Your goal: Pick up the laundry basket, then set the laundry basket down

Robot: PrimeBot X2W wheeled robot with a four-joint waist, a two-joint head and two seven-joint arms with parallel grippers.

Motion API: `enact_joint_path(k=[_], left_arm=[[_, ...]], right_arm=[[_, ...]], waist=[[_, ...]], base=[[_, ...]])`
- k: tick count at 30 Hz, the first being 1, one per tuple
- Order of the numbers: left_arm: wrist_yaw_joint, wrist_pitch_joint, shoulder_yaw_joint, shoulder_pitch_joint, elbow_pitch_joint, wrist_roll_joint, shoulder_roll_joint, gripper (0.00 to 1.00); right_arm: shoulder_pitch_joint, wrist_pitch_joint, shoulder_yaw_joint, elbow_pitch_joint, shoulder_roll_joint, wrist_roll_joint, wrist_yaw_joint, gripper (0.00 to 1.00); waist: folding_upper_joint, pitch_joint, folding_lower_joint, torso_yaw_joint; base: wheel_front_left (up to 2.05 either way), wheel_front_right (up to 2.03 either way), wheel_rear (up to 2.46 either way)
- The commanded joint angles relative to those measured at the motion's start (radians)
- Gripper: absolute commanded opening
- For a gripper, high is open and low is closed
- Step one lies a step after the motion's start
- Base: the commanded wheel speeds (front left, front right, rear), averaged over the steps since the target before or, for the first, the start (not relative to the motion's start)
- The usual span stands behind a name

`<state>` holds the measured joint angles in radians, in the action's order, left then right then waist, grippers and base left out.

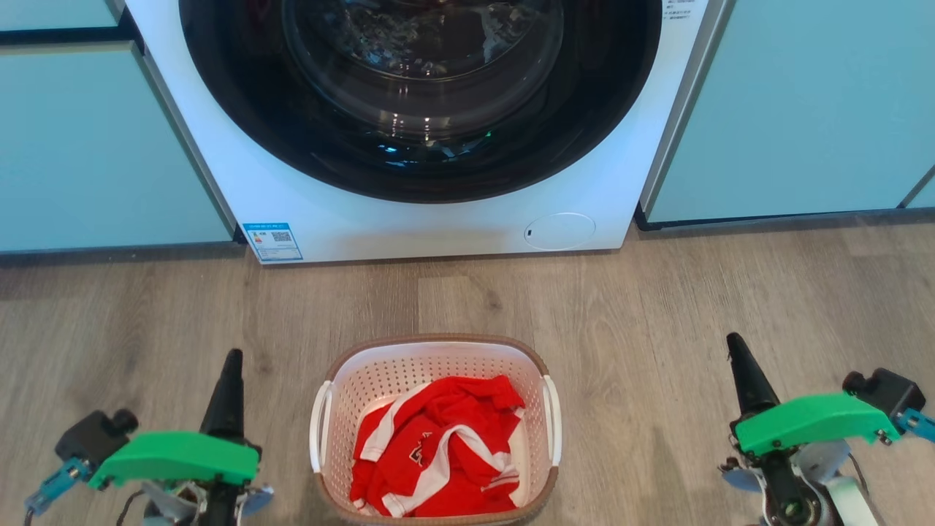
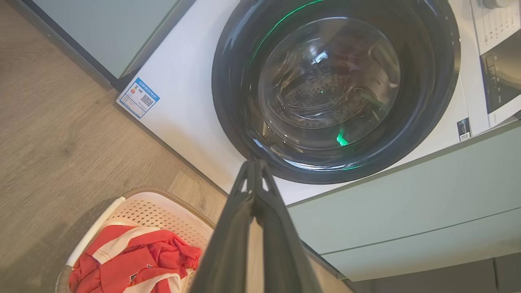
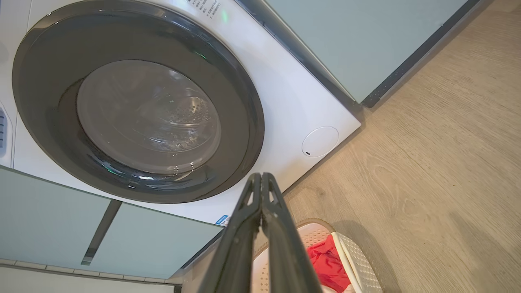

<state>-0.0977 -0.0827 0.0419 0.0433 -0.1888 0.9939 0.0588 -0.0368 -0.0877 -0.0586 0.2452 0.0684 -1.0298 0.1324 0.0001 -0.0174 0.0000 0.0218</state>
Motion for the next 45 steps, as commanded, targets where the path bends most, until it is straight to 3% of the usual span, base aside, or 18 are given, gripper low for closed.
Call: enact_joint_path(k=[1,45], left_arm=[[-0.010,0.008,-0.035,-0.061,0.024,0.038,0.016,0.00],[-0.029,0.139,-0.107,-0.131,-0.040,0.522,0.015,0.00]], right_arm=[[-0.054,0.012,0.003,-0.026,0.014,-0.038,-0.001,0.00],[-0.065,0.139,0.109,-0.007,0.010,-0.498,-0.002,0.00]], waist=[[-0.0001,0.001,0.0000,-0.001],[-0.0001,0.012,0.0000,-0.018]], base=[[0.00,0.00,0.00],[0.00,0.00,0.00]])
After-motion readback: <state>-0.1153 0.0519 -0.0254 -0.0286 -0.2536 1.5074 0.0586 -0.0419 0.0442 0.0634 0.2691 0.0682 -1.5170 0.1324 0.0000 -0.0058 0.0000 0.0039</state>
